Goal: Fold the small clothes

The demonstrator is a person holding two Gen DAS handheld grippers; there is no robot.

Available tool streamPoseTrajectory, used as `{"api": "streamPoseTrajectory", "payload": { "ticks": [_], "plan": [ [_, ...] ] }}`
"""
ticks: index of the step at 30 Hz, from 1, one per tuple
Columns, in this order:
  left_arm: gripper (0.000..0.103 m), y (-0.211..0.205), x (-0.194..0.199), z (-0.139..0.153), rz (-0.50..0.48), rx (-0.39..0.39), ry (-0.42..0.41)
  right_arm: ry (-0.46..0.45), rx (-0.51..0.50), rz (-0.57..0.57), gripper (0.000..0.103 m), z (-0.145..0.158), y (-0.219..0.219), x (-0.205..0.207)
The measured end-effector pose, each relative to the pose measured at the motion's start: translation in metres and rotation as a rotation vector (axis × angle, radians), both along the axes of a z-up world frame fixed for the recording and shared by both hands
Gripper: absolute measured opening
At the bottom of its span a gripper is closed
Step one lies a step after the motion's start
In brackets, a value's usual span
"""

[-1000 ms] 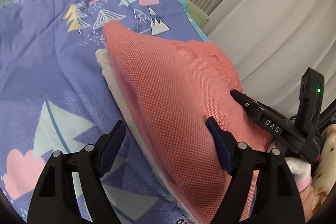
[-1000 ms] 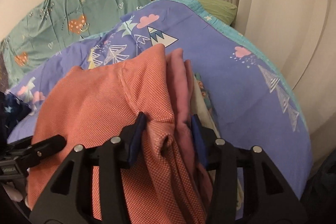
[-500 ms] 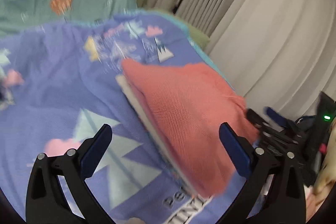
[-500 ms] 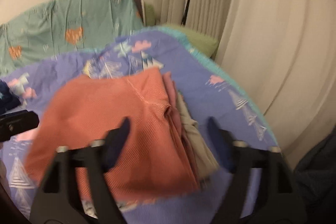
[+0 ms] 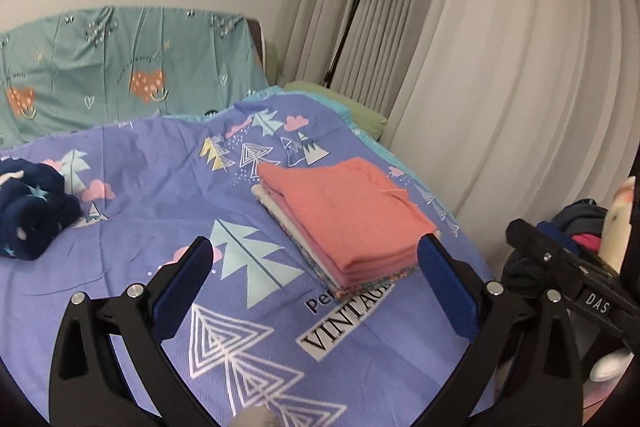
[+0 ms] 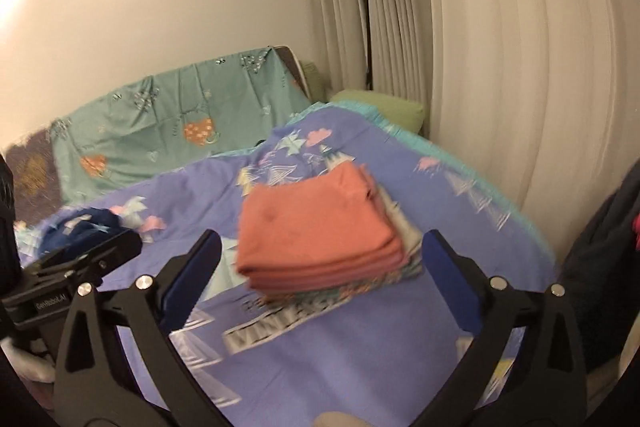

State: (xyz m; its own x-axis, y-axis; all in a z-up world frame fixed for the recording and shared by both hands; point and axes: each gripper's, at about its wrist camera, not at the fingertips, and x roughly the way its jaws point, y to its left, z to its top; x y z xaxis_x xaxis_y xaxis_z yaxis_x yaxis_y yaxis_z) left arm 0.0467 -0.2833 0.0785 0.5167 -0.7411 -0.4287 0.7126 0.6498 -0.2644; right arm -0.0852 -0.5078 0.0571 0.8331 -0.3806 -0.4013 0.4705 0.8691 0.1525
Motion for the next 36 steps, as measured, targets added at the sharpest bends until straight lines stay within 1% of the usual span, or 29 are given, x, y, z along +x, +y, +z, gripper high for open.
{"api": "streamPoseTrajectory", "payload": {
  "ticks": [5, 8, 11, 17, 21, 30, 36],
  "plan": [
    [0.102, 0.015, -0.031, 0.006, 0.038, 0.035, -0.050, -0.008, -0.052, -0.025, 0.101, 0.004, 0.025, -0.030],
    [0.102, 0.024, -0.044, 0.007, 0.063, 0.039, -0.048, -0.004, -0.049, -0.017, 0.101, 0.006, 0.033, -0.043],
    [0.102, 0.035, -0.059, 0.009, 0.092, 0.051, -0.057, 0.003, -0.071, -0.022, 0.101, 0.006, 0.042, -0.054],
    [0.102, 0.048, -0.086, 0.012, 0.099, 0.094, -0.111, 0.016, -0.103, -0.005, 0.101, 0.005, 0.062, -0.067],
    [0.102, 0.054, -0.095, 0.011, 0.102, 0.132, -0.106, 0.027, -0.097, 0.002, 0.101, 0.004, 0.070, -0.072],
    [0.102, 0.068, -0.104, 0.005, 0.096, 0.151, -0.112, 0.053, -0.077, -0.026, 0.101, -0.001, 0.080, -0.079],
    [0.102, 0.071, -0.106, 0.001, 0.067, 0.157, -0.107, 0.078, -0.067, -0.053, 0.101, -0.005, 0.082, -0.080]
  ]
}}
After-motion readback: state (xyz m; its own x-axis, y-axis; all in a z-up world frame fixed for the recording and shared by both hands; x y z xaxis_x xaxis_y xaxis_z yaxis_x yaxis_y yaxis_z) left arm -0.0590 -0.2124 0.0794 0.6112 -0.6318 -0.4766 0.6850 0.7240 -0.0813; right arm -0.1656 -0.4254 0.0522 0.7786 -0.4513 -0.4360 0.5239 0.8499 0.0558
